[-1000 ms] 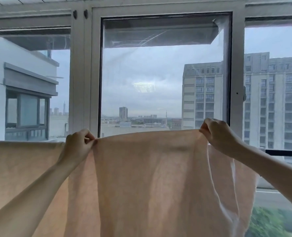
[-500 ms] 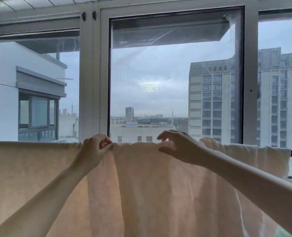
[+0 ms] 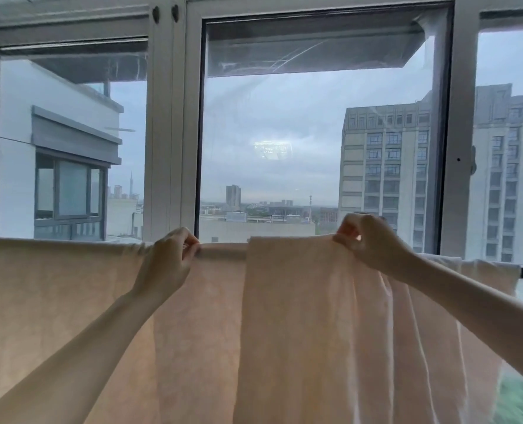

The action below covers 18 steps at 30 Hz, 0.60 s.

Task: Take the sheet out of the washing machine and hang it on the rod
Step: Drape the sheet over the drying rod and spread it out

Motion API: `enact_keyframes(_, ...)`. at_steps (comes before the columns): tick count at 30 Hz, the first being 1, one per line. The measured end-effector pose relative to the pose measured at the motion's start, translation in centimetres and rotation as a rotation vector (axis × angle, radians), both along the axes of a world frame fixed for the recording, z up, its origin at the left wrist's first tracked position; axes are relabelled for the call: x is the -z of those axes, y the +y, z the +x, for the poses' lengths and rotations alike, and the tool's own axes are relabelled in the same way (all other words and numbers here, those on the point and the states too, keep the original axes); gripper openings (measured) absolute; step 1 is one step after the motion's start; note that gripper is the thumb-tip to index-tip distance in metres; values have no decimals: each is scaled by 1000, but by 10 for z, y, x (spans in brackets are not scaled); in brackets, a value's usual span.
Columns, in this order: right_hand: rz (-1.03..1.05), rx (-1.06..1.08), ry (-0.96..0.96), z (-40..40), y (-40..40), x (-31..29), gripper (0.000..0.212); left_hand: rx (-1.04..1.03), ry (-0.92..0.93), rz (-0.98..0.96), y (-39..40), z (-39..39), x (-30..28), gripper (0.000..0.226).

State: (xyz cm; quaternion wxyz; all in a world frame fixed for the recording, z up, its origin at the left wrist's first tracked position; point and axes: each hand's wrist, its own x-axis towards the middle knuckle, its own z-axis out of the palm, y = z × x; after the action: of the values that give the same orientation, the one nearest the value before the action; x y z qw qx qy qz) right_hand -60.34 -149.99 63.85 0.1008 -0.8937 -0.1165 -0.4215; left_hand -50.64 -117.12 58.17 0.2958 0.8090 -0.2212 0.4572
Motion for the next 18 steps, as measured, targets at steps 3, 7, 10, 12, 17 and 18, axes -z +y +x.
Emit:
enact_keyframes(3, 62, 127, -34, -19, -45, -5, 8, -28, -1, 2, -1, 5, -1, 8)
enact_keyframes(7, 143, 299, -125, -47, -103, -7, 9, -87, 20, -57, -2, 12, -3, 8)
enact_keyframes(10, 141, 332, -142, -59, -116, 1, 9, -153, 12, -94, -17, 8, -6, 7)
enact_keyframes(12, 117, 299, -108, -60, -113, 4, 9, -109, -36, -54, -39, -2, -8, 12)
enact_keyframes(17, 124, 202, -39, -56, -95, 3, 4, 291, 49, 83, -102, -30, -8, 13)
enact_keyframes(18, 129, 179, -22, -55, -90, 4, 4, 337, 42, 108, -112, -34, -7, 16)
